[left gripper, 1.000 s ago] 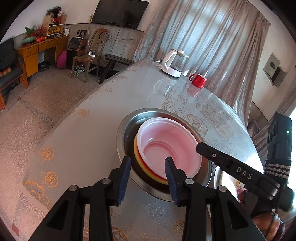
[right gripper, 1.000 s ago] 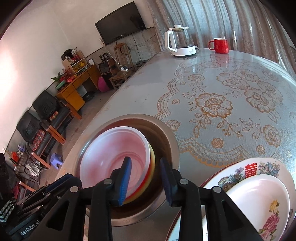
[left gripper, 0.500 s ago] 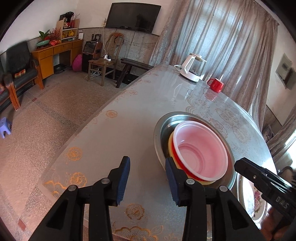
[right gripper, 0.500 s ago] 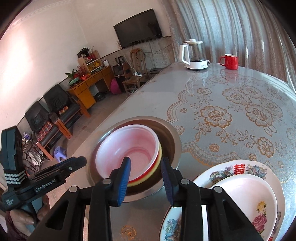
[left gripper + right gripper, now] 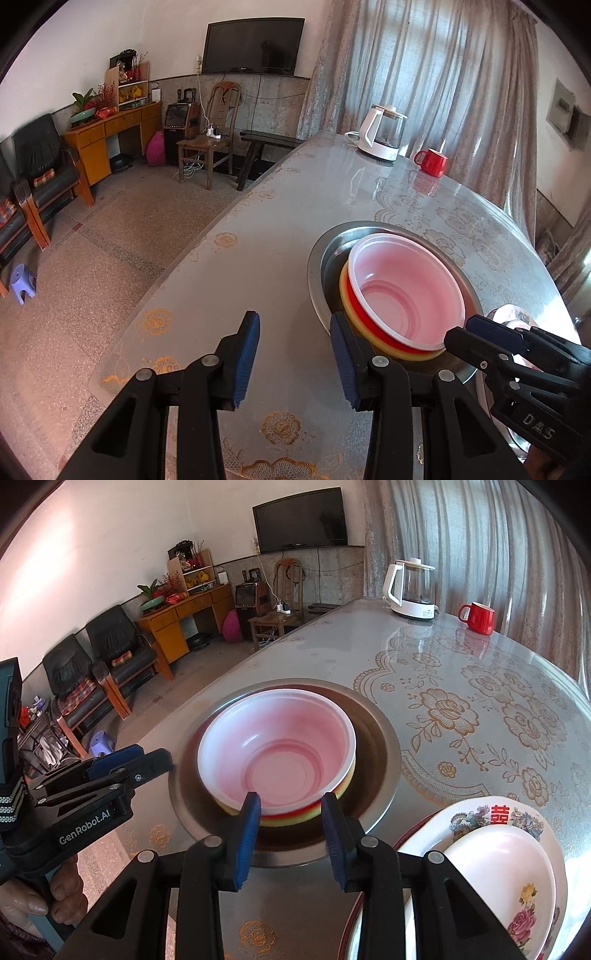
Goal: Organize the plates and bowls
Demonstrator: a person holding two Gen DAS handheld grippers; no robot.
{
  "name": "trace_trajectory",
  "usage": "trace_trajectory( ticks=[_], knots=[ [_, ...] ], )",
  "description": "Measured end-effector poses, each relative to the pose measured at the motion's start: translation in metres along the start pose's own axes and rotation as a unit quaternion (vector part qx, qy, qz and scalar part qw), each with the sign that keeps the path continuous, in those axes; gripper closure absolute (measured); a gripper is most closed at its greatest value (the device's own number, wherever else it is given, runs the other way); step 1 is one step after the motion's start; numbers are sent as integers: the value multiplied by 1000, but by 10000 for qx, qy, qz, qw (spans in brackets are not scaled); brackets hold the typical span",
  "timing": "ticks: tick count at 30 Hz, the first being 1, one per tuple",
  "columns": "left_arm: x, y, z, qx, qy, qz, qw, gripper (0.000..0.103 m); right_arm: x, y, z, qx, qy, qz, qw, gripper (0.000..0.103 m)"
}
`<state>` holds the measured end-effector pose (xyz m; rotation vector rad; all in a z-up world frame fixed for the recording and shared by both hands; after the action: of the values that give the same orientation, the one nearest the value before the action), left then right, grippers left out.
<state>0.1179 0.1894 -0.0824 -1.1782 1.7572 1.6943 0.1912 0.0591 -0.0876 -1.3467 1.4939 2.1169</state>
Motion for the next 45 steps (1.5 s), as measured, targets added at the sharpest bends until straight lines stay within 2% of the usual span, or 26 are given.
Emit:
trace_trajectory(
  ticks=[6, 11, 13, 15, 18, 21, 24, 27, 30, 34, 39, 45],
  knots=[
    [-1, -1, 3, 79, 110, 42, 9999, 57, -1, 2, -1, 36, -95, -18, 9999, 68],
    [-1, -2, 5, 79, 216, 23, 9997, 56, -7, 10, -13, 43, -349, -178, 9992, 62],
    [0, -2, 5, 111, 261, 43, 9996, 54, -9, 13, -20, 95, -455, -230, 9987, 57],
    [2, -3, 6, 174, 359, 128, 9991, 46, -11, 15, -26, 70, -604, -260, 9978, 48],
    [2, -6, 6, 299, 555, 175, 9979, 43, -10, 15, -37, -59, -1026, -155, 9946, 39],
    [2, -8, 7, 341, 619, 176, 9973, 35, -11, 14, -49, -281, -1537, -138, 9876, 37],
    [3, -12, 8, 341, 667, 211, 9970, 29, -15, 12, -57, -450, -1784, -148, 9828, 37],
    [4, -14, 11, 386, 797, 211, 9958, 26, -18, 8, -64, -603, -2041, -119, 9770, 37],
    [5, -16, 13, 469, 900, 235, 9946, 26, -23, 5, -69, -550, -2082, -170, 9764, 37],
    [7, -24, 12, 746, 1235, 409, 9887, 26, -27, -2, -70, -516, -2032, -133, 9777, 37],
    [9, -33, 14, 1049, 1694, 597, 9781, 27, -30, -14, -75, -660, -2312, -19, 9707, 37],
    [5, -38, 16, 1258, 2026, 516, 9698, 26, -27, -27, -78, -1134, -3024, 204, 9462, 37]
  ],
)
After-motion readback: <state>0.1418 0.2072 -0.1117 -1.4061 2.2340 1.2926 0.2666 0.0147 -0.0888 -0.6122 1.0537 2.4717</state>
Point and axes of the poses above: each gripper's, at about its wrist camera, not at the fingertips, and y roughly against the way its jaws point, z to its left, x to its underside, the point moved 10 cm from there along -y, roughly the way its jaws point, and after that the axes turned 7 degrees about -z, right-handed, at the moved point
